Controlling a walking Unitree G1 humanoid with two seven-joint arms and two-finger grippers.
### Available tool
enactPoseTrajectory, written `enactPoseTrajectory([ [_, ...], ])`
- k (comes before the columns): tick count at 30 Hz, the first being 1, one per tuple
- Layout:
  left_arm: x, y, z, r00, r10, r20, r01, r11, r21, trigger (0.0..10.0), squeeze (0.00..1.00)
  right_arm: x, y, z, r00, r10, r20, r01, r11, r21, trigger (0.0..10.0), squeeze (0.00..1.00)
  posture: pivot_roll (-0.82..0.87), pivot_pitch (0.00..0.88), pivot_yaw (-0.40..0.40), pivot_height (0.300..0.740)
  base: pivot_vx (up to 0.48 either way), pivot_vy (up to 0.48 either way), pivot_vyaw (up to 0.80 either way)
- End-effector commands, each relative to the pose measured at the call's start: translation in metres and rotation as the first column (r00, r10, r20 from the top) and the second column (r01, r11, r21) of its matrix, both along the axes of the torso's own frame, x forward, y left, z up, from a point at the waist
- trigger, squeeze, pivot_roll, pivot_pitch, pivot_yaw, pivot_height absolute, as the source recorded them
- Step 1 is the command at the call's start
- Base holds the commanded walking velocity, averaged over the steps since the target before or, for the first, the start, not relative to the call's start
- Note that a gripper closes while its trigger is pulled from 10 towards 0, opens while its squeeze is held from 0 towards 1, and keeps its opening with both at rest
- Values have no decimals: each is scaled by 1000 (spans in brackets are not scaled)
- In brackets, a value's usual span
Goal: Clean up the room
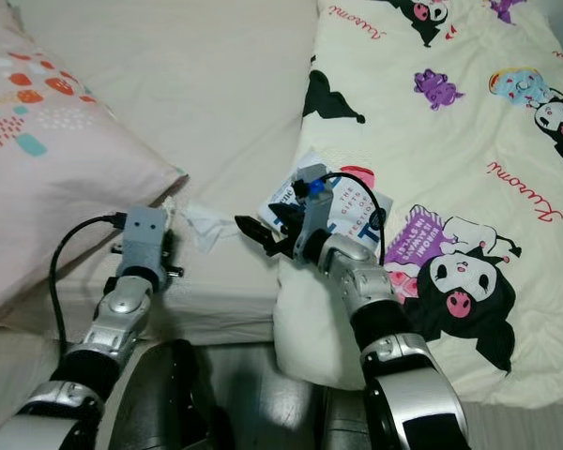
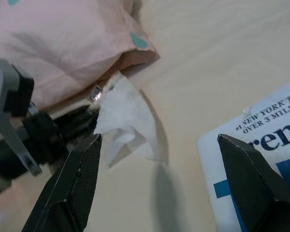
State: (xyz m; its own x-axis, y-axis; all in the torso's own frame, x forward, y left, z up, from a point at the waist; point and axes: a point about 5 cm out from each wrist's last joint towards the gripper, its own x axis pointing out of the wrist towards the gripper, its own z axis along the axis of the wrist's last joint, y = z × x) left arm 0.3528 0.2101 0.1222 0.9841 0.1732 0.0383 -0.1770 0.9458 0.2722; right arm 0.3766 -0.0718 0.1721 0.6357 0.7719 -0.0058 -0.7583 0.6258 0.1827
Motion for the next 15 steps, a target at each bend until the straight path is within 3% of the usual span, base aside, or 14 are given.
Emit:
enactPoseTrajectory([
  [1, -11, 25, -13, 994, 89, -70, -90, 996, -10, 0, 0, -2, 2, -10, 1000, 9, -23, -10, 1000, -14, 10000, 0, 84, 509, -70, 514, 0, 0, 0],
  [3, -9, 39, 15, 991, 129, 19, -129, 992, -4, 0, 0, 0, 8, -7, 1000, 19, -13, -19, 1000, 4, 10000, 0, 115, 523, -76, 514, 0, 0, 0],
  [4, -9, 39, 15, 991, 129, 19, -129, 992, -4, 0, 0, 0, 8, -7, 1000, 19, -13, -19, 1000, 4, 10000, 0, 115, 523, -76, 514, 0, 0, 0],
  [6, -12, 51, 58, 979, 145, 145, -149, 989, 17, 0, 0, 4, 18, 2, 1000, 24, 10, -24, 1000, 2, 10000, 0, 155, 540, -81, 514, 0, 0, 0],
  [7, -12, 51, 58, 979, 145, 145, -149, 989, 17, 0, 0, 4, 18, 2, 1000, 24, 10, -24, 1000, 2, 10000, 0, 155, 540, -81, 514, 0, 0, 0],
  [9, -18, 54, 85, 967, 133, 216, -145, 989, 39, 0, 0, 7, 26, 9, 999, 31, 28, -30, 999, -12, 10000, 0, 173, 550, -85, 514, 0, 0, 0],
  [12, -21, 53, 94, 964, 122, 238, -137, 989, 49, 0, 0, 7, 32, 11, 998, 41, 43, -40, 998, -38, 10000, 0, 180, 561, -85, 514, 0, 0, 0],
  [13, -28, 48, 105, 961, 97, 259, -118, 991, 65, 0, 0, 6, 44, 18, 994, 77, 79, -71, 995, -69, 10000, 0, 179, 570, -95, 514, 0, 0, 0],
  [15, -31, 46, 106, 961, 89, 263, -111, 991, 72, 0, 0, 6, 48, 21, 992, 89, 92, -82, 994, -76, 10000, 0, 179, 571, -97, 514, 0, 0, 0],
])
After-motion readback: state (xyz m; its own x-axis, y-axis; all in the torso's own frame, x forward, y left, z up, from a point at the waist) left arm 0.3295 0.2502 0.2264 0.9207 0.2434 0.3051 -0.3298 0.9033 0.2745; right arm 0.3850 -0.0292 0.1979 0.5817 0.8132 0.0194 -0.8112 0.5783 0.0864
